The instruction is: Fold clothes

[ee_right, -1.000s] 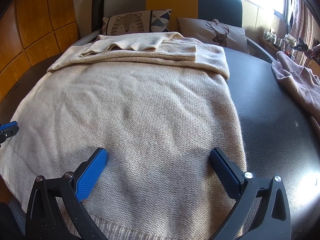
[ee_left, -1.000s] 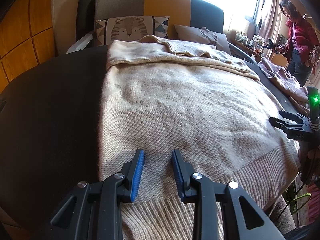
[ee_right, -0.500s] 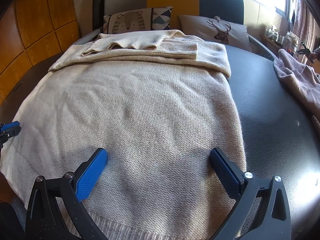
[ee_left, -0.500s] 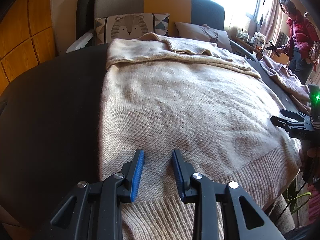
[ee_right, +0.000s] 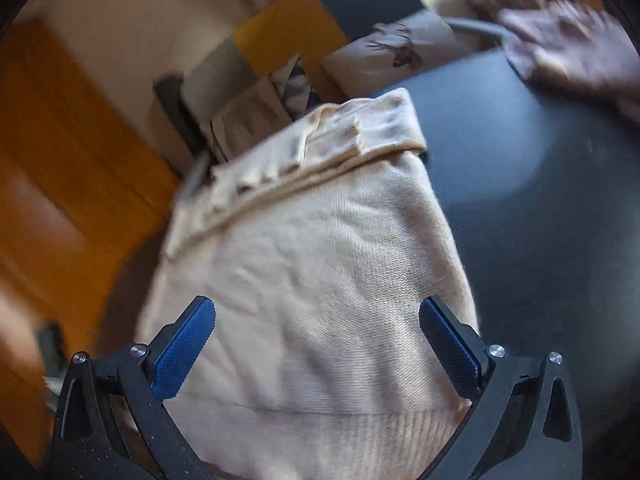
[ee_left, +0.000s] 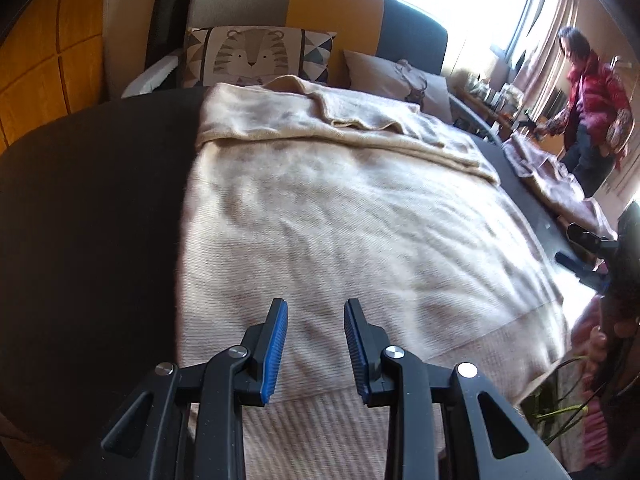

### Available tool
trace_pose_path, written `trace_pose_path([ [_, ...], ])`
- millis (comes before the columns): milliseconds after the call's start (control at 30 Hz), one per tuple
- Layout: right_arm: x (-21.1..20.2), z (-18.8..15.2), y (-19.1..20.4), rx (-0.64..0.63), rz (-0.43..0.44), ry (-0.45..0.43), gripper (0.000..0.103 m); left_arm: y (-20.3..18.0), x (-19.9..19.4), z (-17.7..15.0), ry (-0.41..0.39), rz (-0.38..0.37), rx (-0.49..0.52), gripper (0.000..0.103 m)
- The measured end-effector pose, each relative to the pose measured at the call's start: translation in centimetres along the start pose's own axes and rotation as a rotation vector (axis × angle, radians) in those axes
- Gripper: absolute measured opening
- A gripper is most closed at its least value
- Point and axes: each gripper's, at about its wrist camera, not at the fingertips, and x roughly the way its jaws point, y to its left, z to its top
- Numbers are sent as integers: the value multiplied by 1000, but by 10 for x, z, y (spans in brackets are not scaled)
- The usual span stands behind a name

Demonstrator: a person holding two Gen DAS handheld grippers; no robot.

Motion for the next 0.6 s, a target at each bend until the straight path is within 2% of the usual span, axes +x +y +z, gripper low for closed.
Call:
trace_pose_path([
  [100, -1, 0, 1, -7, -73, -4, 103, -2, 0, 1, -3, 3, 8, 29],
  [233, 12, -8, 14, -133, -209, 24, 103, 1, 7, -2, 11, 36, 4, 29],
  [367, 36, -22, 24, -282, -357, 96, 103, 6, 16, -7, 44, 57, -7, 29],
  [500, 50, -44, 33, -455, -451, 125, 103, 7, 20, -13, 45, 70, 13, 29],
  [600, 50, -47, 33, -438, -434, 103, 103, 5, 22, -14, 40, 81, 35, 30],
])
